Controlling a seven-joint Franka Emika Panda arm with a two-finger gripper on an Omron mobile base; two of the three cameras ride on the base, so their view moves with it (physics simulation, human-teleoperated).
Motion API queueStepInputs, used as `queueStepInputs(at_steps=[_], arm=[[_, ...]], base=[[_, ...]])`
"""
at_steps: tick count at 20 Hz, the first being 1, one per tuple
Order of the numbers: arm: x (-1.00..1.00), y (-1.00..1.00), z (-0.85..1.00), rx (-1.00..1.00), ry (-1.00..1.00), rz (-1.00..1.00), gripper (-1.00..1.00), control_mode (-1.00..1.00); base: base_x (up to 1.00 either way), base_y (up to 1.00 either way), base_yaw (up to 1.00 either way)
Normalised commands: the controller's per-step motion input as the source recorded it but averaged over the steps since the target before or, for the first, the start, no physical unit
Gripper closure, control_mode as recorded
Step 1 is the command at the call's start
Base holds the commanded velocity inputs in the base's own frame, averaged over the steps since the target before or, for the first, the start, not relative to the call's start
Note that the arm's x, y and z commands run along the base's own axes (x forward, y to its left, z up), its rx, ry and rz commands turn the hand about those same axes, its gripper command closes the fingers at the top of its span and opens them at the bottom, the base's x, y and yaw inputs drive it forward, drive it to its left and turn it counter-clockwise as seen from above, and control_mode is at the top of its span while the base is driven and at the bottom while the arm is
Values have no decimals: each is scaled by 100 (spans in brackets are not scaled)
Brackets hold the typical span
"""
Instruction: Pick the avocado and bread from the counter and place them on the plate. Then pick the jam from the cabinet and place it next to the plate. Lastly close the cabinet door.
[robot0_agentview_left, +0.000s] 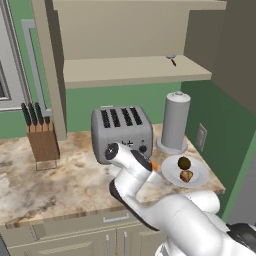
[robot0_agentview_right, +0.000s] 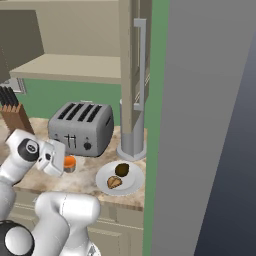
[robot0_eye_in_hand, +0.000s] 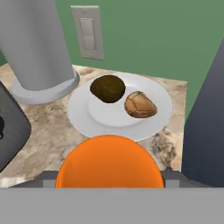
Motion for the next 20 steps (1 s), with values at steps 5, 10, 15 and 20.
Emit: queueStepInputs(at_steps=[5, 10, 15, 20], arm=[[20, 0, -18, 1, 0, 0, 100, -100], [21, 0, -18, 0, 0, 0, 100, -100], [14, 0, -19, 0, 0, -1, 100, -100], [6, 0, -18, 1, 0, -1, 100, -100]], base=[[0, 0, 0], [0, 0, 0], [0, 0, 0], [0, 0, 0]])
